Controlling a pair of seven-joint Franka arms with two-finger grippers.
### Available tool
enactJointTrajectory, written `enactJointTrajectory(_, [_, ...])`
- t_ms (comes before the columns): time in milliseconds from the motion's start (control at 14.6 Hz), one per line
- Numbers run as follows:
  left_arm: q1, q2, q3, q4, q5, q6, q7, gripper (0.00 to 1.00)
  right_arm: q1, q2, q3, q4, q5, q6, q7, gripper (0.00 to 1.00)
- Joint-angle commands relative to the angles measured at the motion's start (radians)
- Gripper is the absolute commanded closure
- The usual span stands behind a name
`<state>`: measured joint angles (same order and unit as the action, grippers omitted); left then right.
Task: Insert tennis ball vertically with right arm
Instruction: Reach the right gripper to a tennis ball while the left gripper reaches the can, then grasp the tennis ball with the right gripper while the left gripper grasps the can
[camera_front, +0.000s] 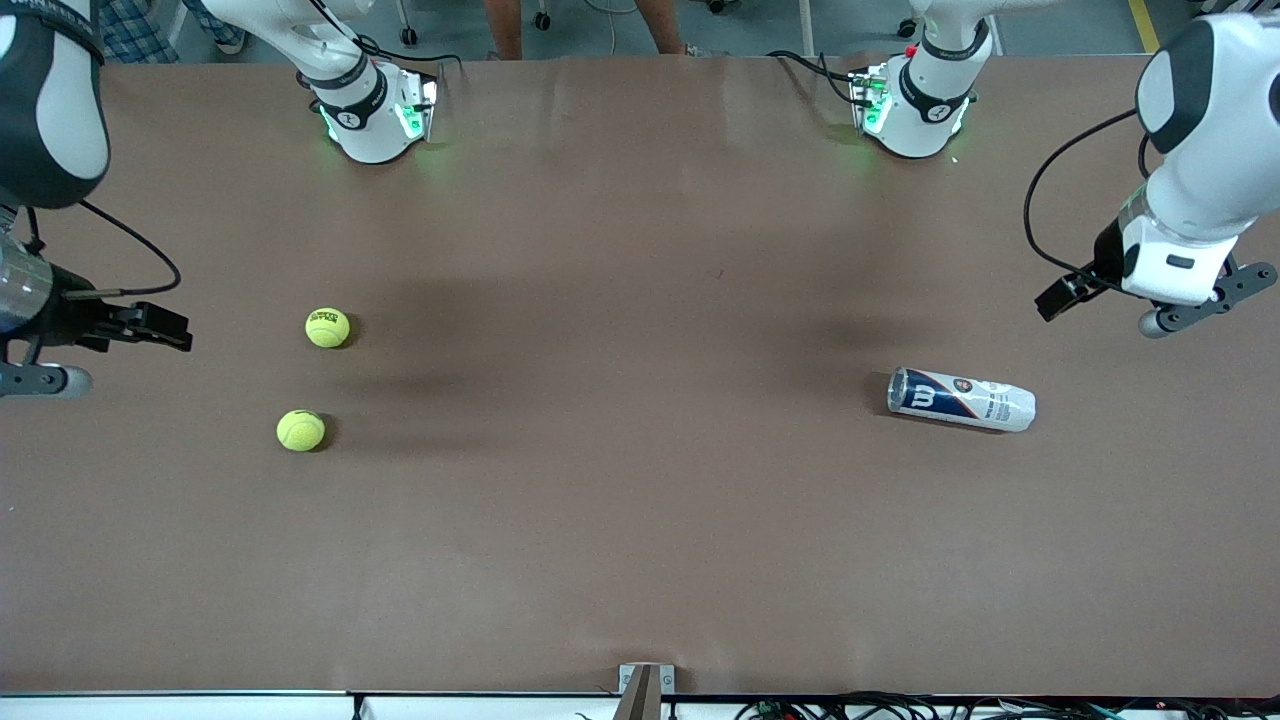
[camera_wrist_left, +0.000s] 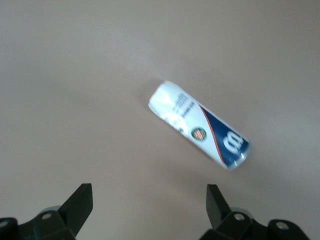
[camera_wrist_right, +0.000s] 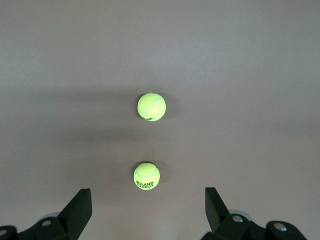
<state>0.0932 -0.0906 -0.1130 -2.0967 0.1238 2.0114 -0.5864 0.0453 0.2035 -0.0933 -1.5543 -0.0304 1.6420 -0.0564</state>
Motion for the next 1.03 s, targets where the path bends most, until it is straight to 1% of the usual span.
enactJointTrajectory(0, [0.003, 0.069, -0.011, -0.019, 0.049, 0.095, -0.216, 0.0, -0.005, 0.048, 0.006, 0.014, 0.0, 0.001, 0.007, 0.0])
enactJointTrajectory(137, [-0.004, 0.162, -0.016, 0.003, 0.126, 0.15, -0.41, 0.0, -0.002, 0.086, 0.007, 0.016, 0.0, 0.044, 0.006, 0.0])
enactJointTrajectory(274, [-0.029, 0.254, -0.016, 0.021, 0.161, 0.222, -0.585, 0.0, -0.001, 0.112, 0.009, 0.016, 0.0, 0.071, 0.003, 0.0])
enactJointTrajectory(412, [-0.035, 0.333, -0.019, 0.056, 0.223, 0.248, -0.715, 0.0, 0.002, 0.134, 0.009, 0.017, -0.002, 0.099, 0.003, 0.0])
enactJointTrajectory(549, [-0.049, 0.395, -0.02, 0.089, 0.226, 0.273, -0.797, 0.0, 0.001, 0.148, 0.009, 0.019, -0.003, 0.117, 0.003, 0.0])
enactJointTrajectory(755, [-0.059, 0.436, -0.02, 0.096, 0.226, 0.308, -0.866, 0.0, -0.005, 0.174, 0.009, 0.017, 0.0, 0.143, 0.001, 0.0])
enactJointTrajectory(892, [-0.061, 0.448, -0.02, 0.096, 0.229, 0.311, -0.906, 0.0, 0.005, 0.192, 0.009, -0.001, 0.0, 0.18, 0.003, 0.0])
enactJointTrajectory(960, [-0.066, 0.46, -0.02, 0.096, 0.249, 0.311, -0.927, 0.0, 0.005, 0.203, 0.009, -0.018, 0.0, 0.214, 0.003, 0.0])
